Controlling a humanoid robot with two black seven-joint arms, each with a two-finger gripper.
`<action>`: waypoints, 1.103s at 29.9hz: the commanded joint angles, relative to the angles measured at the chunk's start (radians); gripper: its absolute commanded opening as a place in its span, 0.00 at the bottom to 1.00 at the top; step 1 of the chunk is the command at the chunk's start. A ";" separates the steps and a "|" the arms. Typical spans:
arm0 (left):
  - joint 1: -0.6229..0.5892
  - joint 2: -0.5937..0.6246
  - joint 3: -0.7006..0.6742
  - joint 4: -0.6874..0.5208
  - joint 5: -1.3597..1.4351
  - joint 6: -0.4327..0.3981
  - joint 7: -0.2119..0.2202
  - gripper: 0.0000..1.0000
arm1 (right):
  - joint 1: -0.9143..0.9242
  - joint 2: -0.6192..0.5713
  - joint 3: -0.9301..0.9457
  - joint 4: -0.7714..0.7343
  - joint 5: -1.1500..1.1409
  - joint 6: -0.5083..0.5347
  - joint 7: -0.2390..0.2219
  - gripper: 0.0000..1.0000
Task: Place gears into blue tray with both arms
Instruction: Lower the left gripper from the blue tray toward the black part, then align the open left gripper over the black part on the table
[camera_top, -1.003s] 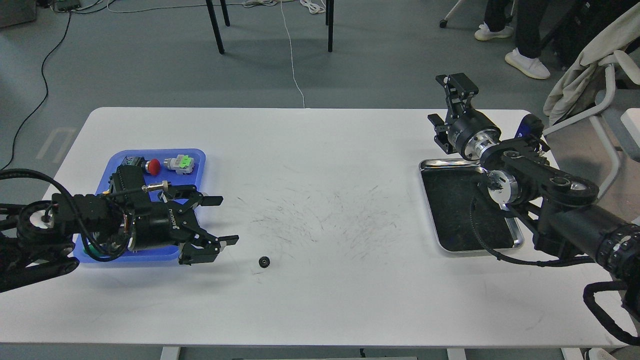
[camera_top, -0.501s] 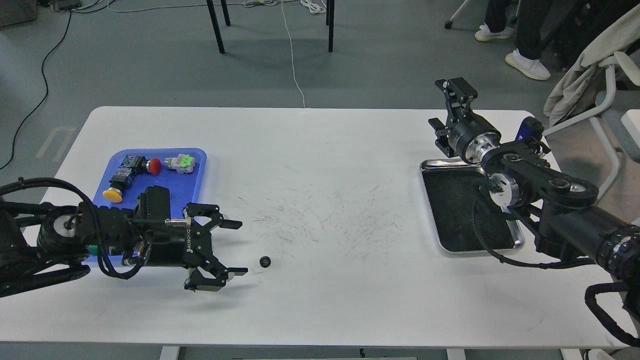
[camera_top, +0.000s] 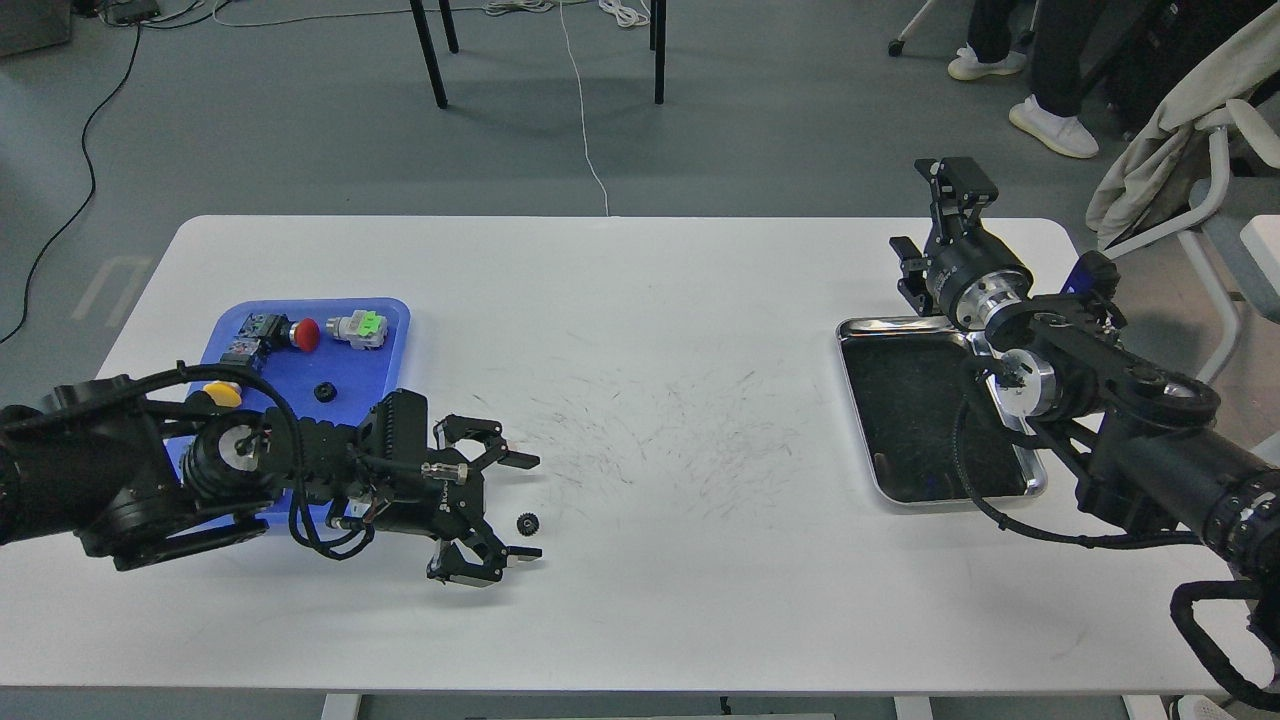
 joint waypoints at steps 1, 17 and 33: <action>0.023 -0.004 0.000 0.009 0.000 0.001 0.000 0.98 | -0.007 -0.001 0.004 -0.001 0.033 0.015 -0.001 0.95; 0.069 0.006 -0.012 0.040 -0.003 0.019 0.000 0.97 | -0.065 0.001 0.017 0.010 0.089 0.056 -0.002 0.95; 0.078 0.005 -0.002 0.064 -0.003 0.075 0.000 0.84 | -0.110 0.002 0.018 0.017 0.086 0.053 0.001 0.95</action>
